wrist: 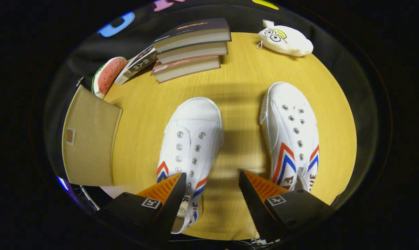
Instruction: Open the storage box then place both shoes into the box .Put the left shoe in first, then the right shoe, with the right side of both shoes facing outward in a uniform manner.
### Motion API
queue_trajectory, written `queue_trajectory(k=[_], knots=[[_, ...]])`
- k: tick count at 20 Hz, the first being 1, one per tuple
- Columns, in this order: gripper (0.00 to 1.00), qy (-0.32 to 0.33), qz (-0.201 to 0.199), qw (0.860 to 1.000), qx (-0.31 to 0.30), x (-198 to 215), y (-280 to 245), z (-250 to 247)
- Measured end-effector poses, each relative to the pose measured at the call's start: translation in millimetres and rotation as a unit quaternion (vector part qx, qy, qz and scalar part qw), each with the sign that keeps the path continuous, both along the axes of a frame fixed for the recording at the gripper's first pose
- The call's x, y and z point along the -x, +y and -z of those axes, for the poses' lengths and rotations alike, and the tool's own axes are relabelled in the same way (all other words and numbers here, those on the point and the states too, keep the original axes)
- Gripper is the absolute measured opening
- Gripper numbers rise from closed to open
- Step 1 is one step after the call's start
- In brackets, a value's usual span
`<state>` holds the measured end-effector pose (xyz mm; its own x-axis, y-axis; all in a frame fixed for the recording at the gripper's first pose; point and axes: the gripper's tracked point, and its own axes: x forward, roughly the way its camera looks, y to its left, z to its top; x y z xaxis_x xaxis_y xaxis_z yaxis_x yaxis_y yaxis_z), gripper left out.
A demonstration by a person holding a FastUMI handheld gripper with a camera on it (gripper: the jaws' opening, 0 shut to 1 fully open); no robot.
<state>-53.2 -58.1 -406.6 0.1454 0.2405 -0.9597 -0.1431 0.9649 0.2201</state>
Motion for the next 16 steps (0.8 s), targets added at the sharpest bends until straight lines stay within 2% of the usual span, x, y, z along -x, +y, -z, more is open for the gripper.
queue_trajectory(k=[1, 2, 4, 5, 6, 8, 11, 16], knots=[[0.85, 0.006, -0.001, 1.000, -0.011, 1, 2, 1], [0.83, 0.014, 0.007, 1.000, -0.026, 3, 7, 1], [0.58, 0.038, 0.043, 0.997, -0.050, 6, 17, -2], [0.37, 0.042, 0.055, 0.996, -0.051, 5, 16, 0], [0.33, 0.046, 0.051, 0.996, -0.054, 6, 17, 0], [0.33, 0.046, 0.048, 0.996, -0.060, 6, 16, 0], [0.15, 0.063, 0.085, 0.992, -0.073, 6, 13, 0], [0.08, 0.086, 0.128, 0.981, -0.118, 7, 13, -3]])
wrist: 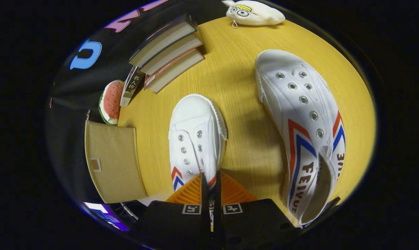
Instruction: Open the storage box then place both shoes into the box .Put the left shoe in first, then the right shoe, with the right side of both shoes facing outward in a uniform manner.
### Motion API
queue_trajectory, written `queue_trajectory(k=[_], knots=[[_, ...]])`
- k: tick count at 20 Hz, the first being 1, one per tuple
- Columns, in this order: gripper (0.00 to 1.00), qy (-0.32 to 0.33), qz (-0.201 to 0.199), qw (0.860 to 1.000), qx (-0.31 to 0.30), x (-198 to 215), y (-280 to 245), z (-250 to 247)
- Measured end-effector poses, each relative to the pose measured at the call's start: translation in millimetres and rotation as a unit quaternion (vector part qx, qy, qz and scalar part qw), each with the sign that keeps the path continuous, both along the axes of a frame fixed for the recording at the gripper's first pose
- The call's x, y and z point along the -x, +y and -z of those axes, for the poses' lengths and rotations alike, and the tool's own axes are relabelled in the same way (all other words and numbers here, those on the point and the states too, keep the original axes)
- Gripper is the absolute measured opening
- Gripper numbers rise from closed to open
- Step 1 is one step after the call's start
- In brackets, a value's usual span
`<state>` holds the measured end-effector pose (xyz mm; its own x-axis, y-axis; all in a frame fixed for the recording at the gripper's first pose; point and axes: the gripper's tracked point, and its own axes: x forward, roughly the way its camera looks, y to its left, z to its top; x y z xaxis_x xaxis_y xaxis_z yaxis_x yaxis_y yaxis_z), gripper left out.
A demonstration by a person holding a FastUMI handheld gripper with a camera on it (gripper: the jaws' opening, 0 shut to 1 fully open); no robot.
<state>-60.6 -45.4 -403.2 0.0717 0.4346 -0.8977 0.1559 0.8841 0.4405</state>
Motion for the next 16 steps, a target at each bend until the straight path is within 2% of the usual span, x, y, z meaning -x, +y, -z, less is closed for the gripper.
queue_trajectory(k=[10, 13, 16], knots=[[0.08, -0.013, 0.025, 0.999, -0.028, 0, 9, -37], [0.07, -0.021, 0.034, 0.998, -0.049, -2, 16, -63], [0.07, -0.047, 0.020, 0.997, -0.063, -8, 26, -99]])
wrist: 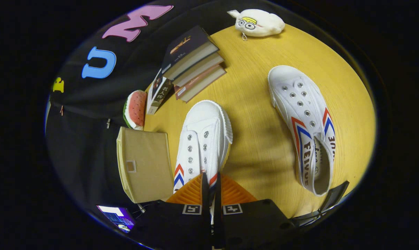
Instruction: Open the storage box then place both shoes into the box .Put the left shoe in first, then the right shoe, with the right side of both shoes facing outward in a uniform manner.
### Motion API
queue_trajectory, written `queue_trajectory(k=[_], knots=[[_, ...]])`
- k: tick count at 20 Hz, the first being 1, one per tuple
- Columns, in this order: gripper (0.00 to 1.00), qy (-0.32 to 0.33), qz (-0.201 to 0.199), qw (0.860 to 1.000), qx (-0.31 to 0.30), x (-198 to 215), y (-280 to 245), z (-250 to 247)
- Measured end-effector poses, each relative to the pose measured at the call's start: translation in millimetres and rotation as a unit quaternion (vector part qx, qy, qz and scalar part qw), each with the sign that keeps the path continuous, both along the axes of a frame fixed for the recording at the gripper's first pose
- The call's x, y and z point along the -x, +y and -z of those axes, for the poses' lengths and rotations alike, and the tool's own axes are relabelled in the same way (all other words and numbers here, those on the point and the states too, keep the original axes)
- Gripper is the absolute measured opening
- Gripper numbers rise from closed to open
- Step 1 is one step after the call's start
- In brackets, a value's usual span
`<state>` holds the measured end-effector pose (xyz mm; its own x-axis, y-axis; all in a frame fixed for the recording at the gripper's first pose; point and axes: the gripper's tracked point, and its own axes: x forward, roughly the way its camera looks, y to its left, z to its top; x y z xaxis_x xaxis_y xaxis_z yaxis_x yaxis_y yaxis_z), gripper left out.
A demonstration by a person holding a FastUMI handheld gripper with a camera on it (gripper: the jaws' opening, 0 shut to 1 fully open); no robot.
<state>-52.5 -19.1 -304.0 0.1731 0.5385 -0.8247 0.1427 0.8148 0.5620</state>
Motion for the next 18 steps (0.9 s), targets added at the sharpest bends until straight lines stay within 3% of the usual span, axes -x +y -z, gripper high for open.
queue_trajectory(k=[9, 18], knots=[[0.07, -0.072, -0.014, 0.996, -0.047, -9, 59, -107], [0.07, -0.123, -0.036, 0.986, -0.104, -9, 175, -183]])
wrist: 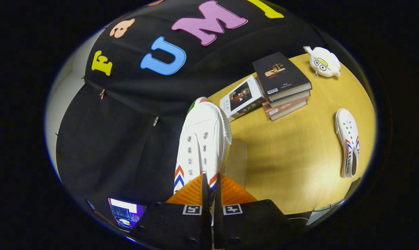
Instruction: Open the storage box then place both shoes into the box .Put the left shoe in first, then the right shoe, with the right side of both shoes facing outward in a uniform manner.
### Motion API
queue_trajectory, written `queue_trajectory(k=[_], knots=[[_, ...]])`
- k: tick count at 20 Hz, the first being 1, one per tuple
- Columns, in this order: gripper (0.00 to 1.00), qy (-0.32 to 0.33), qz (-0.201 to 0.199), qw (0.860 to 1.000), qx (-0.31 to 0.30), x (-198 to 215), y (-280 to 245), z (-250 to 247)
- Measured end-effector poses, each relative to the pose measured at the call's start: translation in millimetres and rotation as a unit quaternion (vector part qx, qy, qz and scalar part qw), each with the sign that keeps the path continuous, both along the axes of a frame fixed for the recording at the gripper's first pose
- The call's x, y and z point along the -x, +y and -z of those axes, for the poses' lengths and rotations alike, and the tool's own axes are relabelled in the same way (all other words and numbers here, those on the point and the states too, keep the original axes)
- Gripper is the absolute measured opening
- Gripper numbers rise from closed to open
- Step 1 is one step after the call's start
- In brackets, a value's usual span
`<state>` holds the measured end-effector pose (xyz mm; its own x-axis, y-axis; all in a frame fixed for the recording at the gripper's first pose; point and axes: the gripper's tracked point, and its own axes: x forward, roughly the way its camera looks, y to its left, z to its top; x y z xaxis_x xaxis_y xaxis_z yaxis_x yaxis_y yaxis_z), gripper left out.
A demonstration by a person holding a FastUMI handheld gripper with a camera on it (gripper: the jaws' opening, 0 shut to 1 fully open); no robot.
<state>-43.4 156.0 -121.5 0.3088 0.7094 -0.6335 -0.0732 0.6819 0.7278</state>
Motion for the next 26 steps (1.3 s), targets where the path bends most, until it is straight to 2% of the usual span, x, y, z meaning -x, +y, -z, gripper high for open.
queue_trajectory(k=[5, 8, 11, 18, 21, 22, 25, 26], knots=[[0.07, 0.001, -0.024, 1.000, -0.015, 14, 81, -10], [0.07, 0.008, -0.029, 1.000, -0.001, 17, 125, 21], [0.07, 0.018, -0.015, 0.999, 0.027, 18, 158, 53], [0.08, 0.034, -0.031, 0.995, 0.085, 28, 191, 102], [0.08, 0.026, -0.054, 0.992, 0.108, 34, 190, 113], [0.13, 0.029, -0.060, 0.994, 0.090, 39, 203, 112], [0.98, -0.001, -0.075, 0.993, 0.091, 30, 199, 106], [0.98, -0.019, -0.088, 0.991, 0.101, 34, 195, 98]])
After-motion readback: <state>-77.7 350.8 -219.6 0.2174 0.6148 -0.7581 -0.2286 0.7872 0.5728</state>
